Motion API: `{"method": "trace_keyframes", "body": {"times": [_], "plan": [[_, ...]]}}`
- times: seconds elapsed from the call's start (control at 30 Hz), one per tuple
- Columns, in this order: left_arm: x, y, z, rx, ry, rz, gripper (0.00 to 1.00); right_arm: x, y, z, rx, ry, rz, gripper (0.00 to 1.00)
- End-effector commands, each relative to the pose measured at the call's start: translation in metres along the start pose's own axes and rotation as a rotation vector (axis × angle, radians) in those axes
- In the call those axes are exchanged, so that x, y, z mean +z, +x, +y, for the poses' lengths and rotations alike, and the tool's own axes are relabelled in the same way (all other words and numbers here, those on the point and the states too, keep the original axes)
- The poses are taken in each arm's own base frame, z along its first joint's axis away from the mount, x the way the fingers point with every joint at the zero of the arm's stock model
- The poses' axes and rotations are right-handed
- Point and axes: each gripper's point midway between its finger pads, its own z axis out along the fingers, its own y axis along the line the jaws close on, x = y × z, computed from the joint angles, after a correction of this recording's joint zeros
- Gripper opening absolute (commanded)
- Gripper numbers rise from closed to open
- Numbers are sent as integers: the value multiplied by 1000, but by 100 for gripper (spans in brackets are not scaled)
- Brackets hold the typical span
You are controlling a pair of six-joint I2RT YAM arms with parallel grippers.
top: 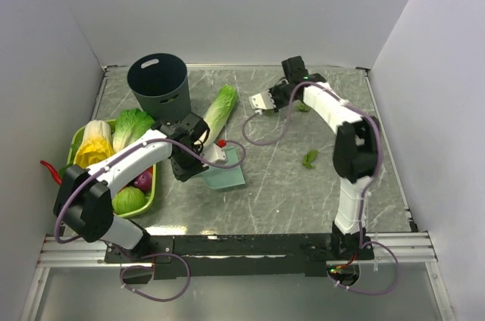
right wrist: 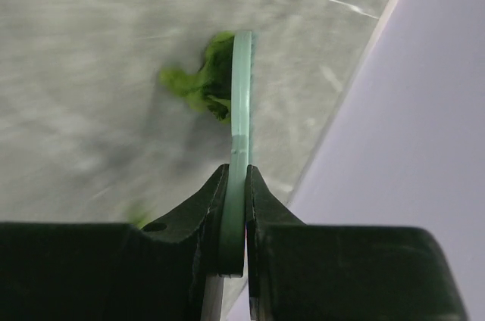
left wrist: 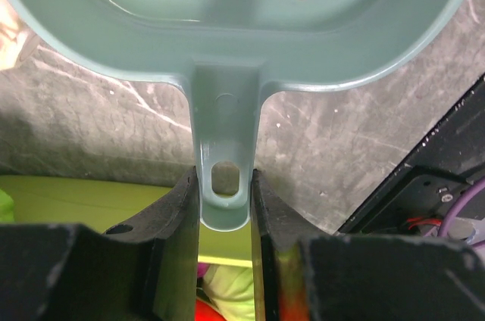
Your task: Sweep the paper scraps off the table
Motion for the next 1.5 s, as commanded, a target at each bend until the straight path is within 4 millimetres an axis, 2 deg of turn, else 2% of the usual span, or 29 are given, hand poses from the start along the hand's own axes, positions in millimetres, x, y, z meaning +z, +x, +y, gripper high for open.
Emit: {"method": "trace_keyframes", "body": {"times": [0.0,0.03,0.1,0.13,0.17,0.2,0.23,0.27,0.3,0.33,0.37,0.4,0.43,0.47,0.5,0.53,0.57,0.63,0.7,0.8,0.9,1.0,1.03,1.1,1.23,1.27,1.33,1.37,1.47], "plan": [[6,-11,7,-21,-14,-19,1,-92,-51,41,-4,-117,-71,0],[7,-11,9,-26,-22,-15,1,-105,-59,56,23,-161,-80,0],[10,-13,15,-39,-42,-6,1,-133,-66,59,68,-140,-69,0],[11,-16,19,-46,-53,-9,1,-140,-67,59,85,-131,-63,0],[14,-17,21,-53,-57,-4,1,-146,-66,49,110,-82,-56,0],[14,-20,23,-66,-64,-5,1,-156,-63,38,251,-13,-43,0],[14,-22,27,-75,-77,-8,1,-160,-52,5,301,128,-17,0],[18,-25,30,-83,-76,1,1,-158,-41,-3,495,191,8,0],[19,-25,31,-95,-76,8,1,-160,-28,-22,566,281,49,0],[20,-25,33,-100,-83,19,1,-168,2,-31,649,374,195,0],[24,-26,35,-102,-79,30,1,-152,19,-36,772,417,232,0],[25,-27,35,-108,-76,34,1,-163,32,-53,819,485,275,0],[27,-28,36,-110,-74,36,1,-163,44,-54,871,500,307,0],[27,-27,41,-114,-99,49,1,-148,62,-42,959,483,381,0],[27,-27,42,-124,-104,50,1,-153,70,-51,987,525,396,0],[27,-27,42,-127,-105,51,1,-150,78,-49,1011,532,419,0],[27,-27,44,-133,-116,52,1,-144,94,-42,1041,543,481,0],[28,-27,44,-148,-120,51,1,-138,108,-40,1049,560,517,0],[29,-25,43,-162,-118,57,1,-125,122,-29,1037,539,574,0],[32,-21,40,-173,-115,66,1,-108,128,-12,1030,472,604,0],[33,-18,39,-179,-124,72,1,-102,117,3,1073,391,586,0],[35,-16,40,-181,-135,75,1,-96,87,20,1129,282,510,0],[36,-15,41,-182,-140,78,1,-89,68,21,1130,241,452,0],[38,-17,42,-185,-141,79,1,-91,39,34,1154,166,413,0],[41,-19,48,-194,-162,83,1,-92,-48,46,1173,24,262,0],[41,-19,50,-191,-166,88,1,-102,-67,43,1205,19,210,0],[42,-19,51,-190,-173,91,1,-115,-90,43,1236,-2,172,0],[43,-19,52,-188,-178,96,1,-126,-102,35,1265,18,131,0],[45,-17,52,-185,-182,104,1,-141,-106,33,1292,34,131,0]]}}
